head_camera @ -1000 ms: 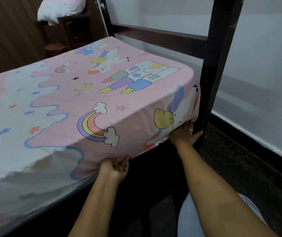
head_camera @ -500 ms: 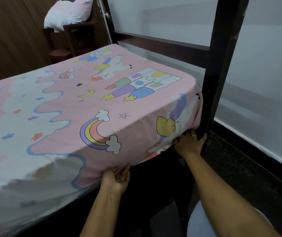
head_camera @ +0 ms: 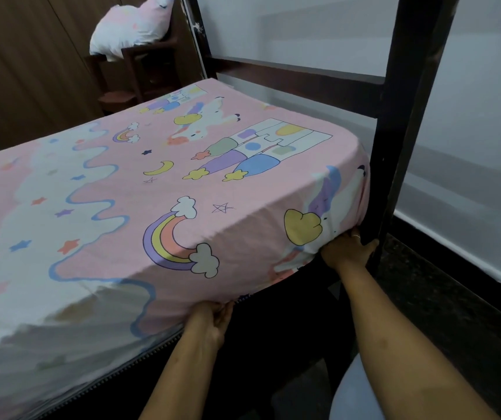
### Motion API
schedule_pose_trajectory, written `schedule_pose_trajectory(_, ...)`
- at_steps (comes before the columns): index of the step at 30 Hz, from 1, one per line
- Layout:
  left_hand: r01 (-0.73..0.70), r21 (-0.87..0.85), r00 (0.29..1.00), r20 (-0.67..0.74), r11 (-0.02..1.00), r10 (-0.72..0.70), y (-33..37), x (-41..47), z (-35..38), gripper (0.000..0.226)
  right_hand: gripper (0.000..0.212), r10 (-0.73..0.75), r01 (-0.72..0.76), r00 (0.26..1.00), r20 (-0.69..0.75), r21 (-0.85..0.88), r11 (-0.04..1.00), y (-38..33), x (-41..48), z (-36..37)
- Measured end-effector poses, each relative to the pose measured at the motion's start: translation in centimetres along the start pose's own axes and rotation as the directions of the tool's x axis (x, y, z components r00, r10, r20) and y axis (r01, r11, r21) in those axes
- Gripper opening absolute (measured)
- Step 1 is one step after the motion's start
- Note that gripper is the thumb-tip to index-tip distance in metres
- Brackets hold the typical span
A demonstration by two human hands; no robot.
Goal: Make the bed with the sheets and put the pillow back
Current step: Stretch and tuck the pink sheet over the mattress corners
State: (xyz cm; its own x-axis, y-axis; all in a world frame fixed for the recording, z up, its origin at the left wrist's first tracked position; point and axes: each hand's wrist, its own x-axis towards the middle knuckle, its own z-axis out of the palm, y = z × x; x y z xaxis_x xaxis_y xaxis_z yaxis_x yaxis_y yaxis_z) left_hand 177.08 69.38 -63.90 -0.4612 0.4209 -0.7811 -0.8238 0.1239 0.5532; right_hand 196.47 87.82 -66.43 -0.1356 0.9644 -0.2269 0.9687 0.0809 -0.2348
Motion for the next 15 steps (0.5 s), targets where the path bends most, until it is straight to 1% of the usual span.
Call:
schedule_pose_trajectory(3, -0.022, 0.03, 1.0, -0.005, 0.999, 0.022, 0.0, 0.7, 0.1, 0.024, 0.058, -0.058, 0.057, 0.997, 0.048, 0.026, 0.998, 1.2, -0.3, -0.9)
schedule_pose_trajectory(5, -0.023, 0.033, 1.0, 0.002, 0.999, 0.023, 0.1, 0.8, 0.0, 0.023, 0.053, -0.068, 0.066, 0.996, 0.051, 0.052, 0.997, 2.1, -0.6, -1.3)
schedule_pose_trajectory(7, -0.031, 0.039, 1.0, 0.004, 0.999, 0.031, 0.2, 0.7, 0.1, 0.025, 0.045, -0.055, 0.055, 0.998, -0.016, 0.047, 0.997, 2.4, -1.0, -1.5)
schedule_pose_trajectory(9, -0.053, 0.055, 0.999, 0.008, 0.997, 0.052, 0.0, 0.7, 0.3, 0.037, 0.036, -0.008, 0.012, 0.99, -0.138, 0.029, 1.0, 2.0, -1.5, -1.8)
schedule_pose_trajectory(10, -0.065, 0.061, 0.998, 0.016, 0.996, 0.064, -0.1, 0.6, 0.3, 0.039, 0.033, 0.024, -0.018, 0.982, -0.186, 0.035, 0.999, 1.5, -1.9, -2.0)
schedule_pose_trajectory(12, -0.075, 0.046, 0.997, 0.025, 0.996, 0.074, -0.2, 0.3, 0.3, 0.04, 0.031, 0.054, -0.051, 0.975, -0.214, 0.02, 0.999, 0.6, -2.9, -2.3)
schedule_pose_trajectory(15, -0.092, 0.013, 0.995, 0.024, 0.996, 0.092, -0.4, 0.6, 0.1, 0.041, 0.029, -0.024, 0.009, 0.976, -0.215, -0.073, 0.997, -0.8, -4.9, -1.8)
